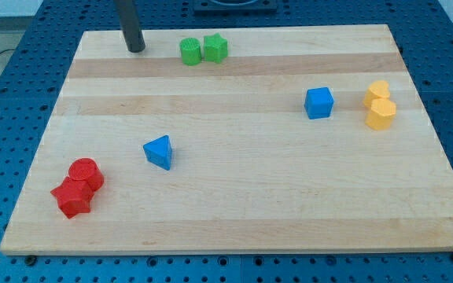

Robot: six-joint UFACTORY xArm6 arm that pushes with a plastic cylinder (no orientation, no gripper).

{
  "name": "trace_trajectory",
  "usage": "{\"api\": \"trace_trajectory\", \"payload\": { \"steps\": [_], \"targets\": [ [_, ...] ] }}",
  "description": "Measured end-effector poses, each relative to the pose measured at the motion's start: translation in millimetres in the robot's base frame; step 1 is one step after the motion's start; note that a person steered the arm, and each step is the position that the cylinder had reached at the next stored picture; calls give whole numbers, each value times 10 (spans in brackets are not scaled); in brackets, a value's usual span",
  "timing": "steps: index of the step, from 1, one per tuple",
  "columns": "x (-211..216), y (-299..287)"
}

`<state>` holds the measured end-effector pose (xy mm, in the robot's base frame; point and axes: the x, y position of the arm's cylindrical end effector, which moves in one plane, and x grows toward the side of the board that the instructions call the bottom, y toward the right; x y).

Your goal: Move the green star to the top of the green circle

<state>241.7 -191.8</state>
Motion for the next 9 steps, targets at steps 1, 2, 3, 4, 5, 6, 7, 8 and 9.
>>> {"api": "trace_trajectory", "payload": {
  "steps": [1, 2, 3, 4, 5, 6, 7, 8, 9],
  "targets": [
    [-118, 273],
    [-308, 907],
    [-379, 1685],
    [-196, 2123],
    [59, 2151],
    [114, 1956],
    [8, 1676],
    [-108, 1417],
    [-122, 1067]
  ]
}}
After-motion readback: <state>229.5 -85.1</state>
